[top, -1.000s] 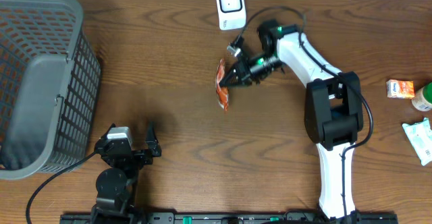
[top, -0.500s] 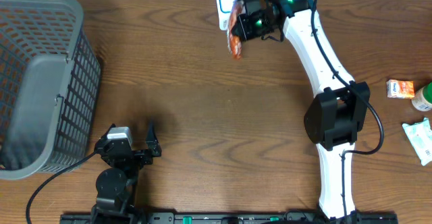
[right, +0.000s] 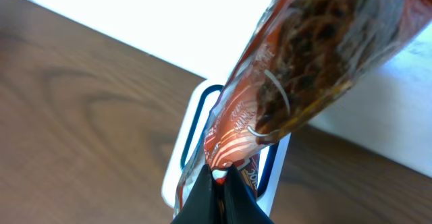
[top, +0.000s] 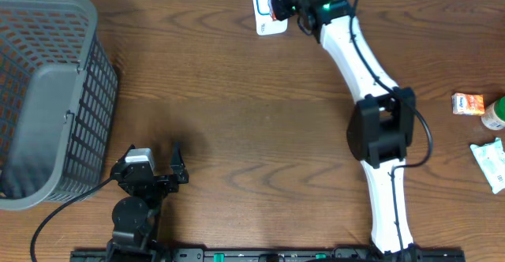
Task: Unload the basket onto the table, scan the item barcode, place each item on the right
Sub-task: 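Raise the chocolate bar to the scanner window and hold it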
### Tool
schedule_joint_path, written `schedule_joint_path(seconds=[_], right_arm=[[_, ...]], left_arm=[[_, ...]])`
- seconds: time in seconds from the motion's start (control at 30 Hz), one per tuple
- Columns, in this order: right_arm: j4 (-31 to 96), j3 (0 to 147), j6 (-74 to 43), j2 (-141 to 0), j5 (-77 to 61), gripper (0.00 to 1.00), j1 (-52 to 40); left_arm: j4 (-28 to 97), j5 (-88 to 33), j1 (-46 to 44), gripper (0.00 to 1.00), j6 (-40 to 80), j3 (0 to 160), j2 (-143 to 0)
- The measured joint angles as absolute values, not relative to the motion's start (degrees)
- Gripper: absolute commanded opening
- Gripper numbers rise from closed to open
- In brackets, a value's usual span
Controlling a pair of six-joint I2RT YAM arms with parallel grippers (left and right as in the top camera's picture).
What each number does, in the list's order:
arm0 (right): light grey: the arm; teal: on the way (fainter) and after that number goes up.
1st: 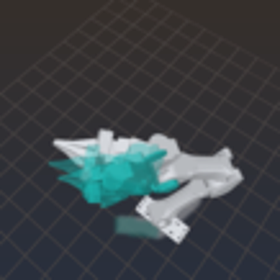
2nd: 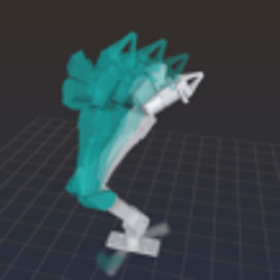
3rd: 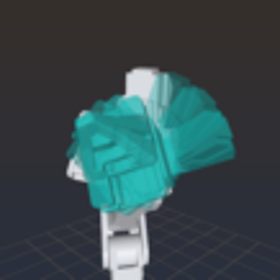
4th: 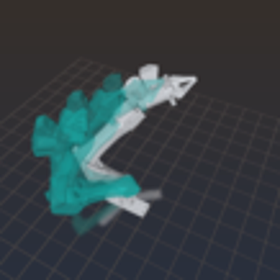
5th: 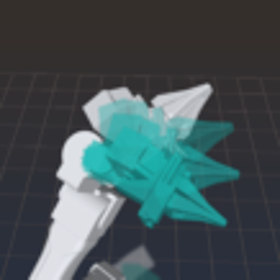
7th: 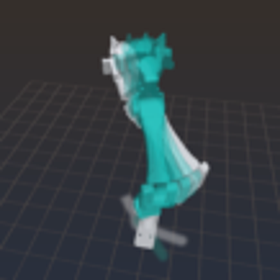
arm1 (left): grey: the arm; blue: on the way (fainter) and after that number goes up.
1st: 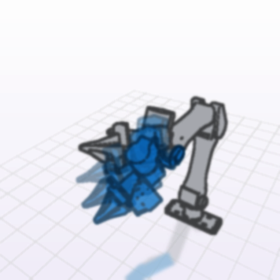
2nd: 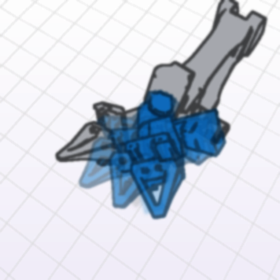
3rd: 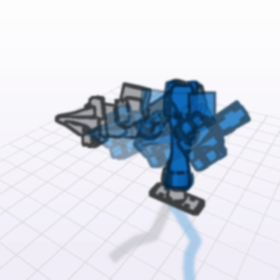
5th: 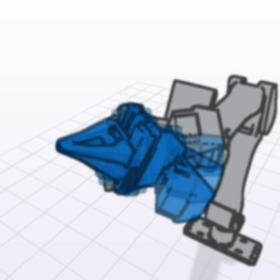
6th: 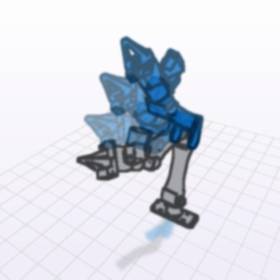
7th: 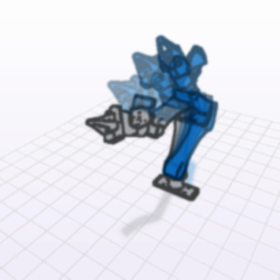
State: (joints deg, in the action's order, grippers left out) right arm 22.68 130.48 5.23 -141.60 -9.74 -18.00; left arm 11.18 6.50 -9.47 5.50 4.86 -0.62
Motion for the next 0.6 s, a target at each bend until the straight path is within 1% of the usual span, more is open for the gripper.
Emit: schedule_joint_path(seconds=[0.17,0.43,0.6], right_arm=[[16.9,130.4,6.4,-145.2,-6.7,0.01,-18.6],[8.6,130.5,6.9,-145.9,-4.2,0.01,-19.0],[5.9,130.5,6.9,-149.0,-3.3,0.01,-19.0]], left_arm=[[11.2,6.5,-9.5,0.98,5.5,4.9,-0.6],[11.2,6.5,-9.5,0.98,5.5,4.9,-0.6],[11.2,6.5,-9.5,0.98,5.5,4.9,-0.6]])
